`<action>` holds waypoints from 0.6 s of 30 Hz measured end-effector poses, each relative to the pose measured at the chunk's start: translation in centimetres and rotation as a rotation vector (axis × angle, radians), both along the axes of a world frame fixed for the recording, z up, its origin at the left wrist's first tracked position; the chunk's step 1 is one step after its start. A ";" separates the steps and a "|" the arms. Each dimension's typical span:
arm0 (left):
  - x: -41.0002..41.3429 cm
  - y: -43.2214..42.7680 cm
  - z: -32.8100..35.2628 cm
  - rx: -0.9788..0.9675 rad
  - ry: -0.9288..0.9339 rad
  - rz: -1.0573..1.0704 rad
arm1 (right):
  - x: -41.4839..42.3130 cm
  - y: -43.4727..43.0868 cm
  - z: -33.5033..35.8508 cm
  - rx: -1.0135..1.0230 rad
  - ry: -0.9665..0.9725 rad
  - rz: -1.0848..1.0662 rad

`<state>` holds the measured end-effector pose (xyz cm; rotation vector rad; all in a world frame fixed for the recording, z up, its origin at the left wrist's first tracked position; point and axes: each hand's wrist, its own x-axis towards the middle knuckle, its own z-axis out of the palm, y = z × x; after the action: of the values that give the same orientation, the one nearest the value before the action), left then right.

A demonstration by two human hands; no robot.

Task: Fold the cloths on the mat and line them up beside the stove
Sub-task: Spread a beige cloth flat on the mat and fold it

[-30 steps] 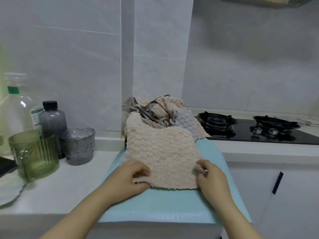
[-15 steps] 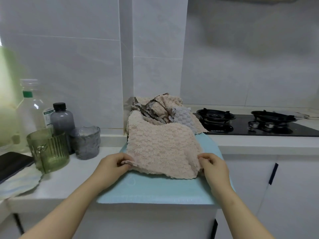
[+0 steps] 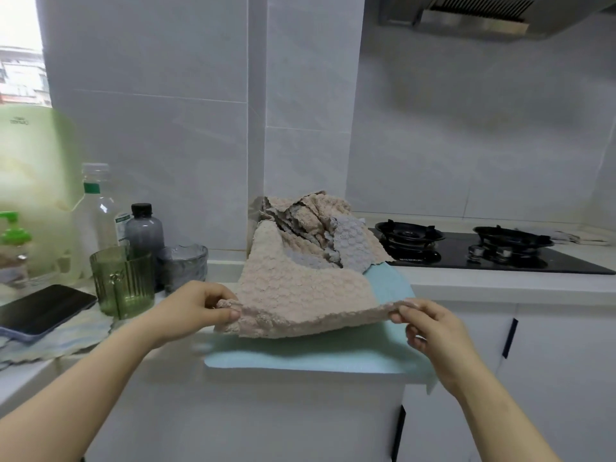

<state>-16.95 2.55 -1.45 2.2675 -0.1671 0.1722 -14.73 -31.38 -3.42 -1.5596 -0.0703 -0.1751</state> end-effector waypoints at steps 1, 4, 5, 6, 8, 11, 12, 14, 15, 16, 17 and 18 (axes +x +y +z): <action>-0.3 0.0 0.1 -0.004 0.003 -0.001 | -0.2 -0.2 0.0 0.002 -0.011 -0.017; -1.1 0.1 0.5 -0.061 0.033 -0.024 | -0.9 -0.5 0.2 0.015 -0.040 -0.035; -1.4 0.3 0.6 -0.073 0.045 -0.027 | -1.1 -0.5 0.3 0.007 -0.053 -0.031; -1.6 0.4 0.7 -0.068 0.059 -0.028 | -1.3 -0.5 0.3 0.001 -0.064 -0.019; -1.9 0.7 0.8 -0.049 0.092 -0.034 | -1.6 -0.4 0.5 0.007 -0.067 -0.001; -1.9 1.0 0.8 -0.093 0.118 -0.037 | -1.6 -0.1 0.7 0.044 -0.053 0.031; -1.8 1.1 0.9 -0.112 0.117 -0.031 | -1.3 0.0 0.6 0.057 -0.040 0.039; -1.2 1.0 0.7 -0.137 0.104 -0.003 | -0.5 0.4 0.4 0.031 -0.005 0.011; -0.7 0.9 0.5 -0.148 0.092 0.024 | 0.0 0.7 0.2 -0.005 0.011 -0.021; -0.1 0.8 0.2 -0.160 0.073 0.058 | 0.7 1.0 -0.1 -0.038 0.017 -0.048; 0.5 0.7 -0.1 -0.173 0.048 0.095 | 1.5 1.4 -0.2 -0.065 0.021 -0.073; 1.3 0.5 -0.3 -0.193 0.024 0.130 | 2.3 1.8 -0.3 -0.088 0.016 -0.096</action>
<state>-15.70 3.05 -1.76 2.0878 0.0102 0.2204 -12.41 -29.62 -3.76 -1.6534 0.0100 -0.2377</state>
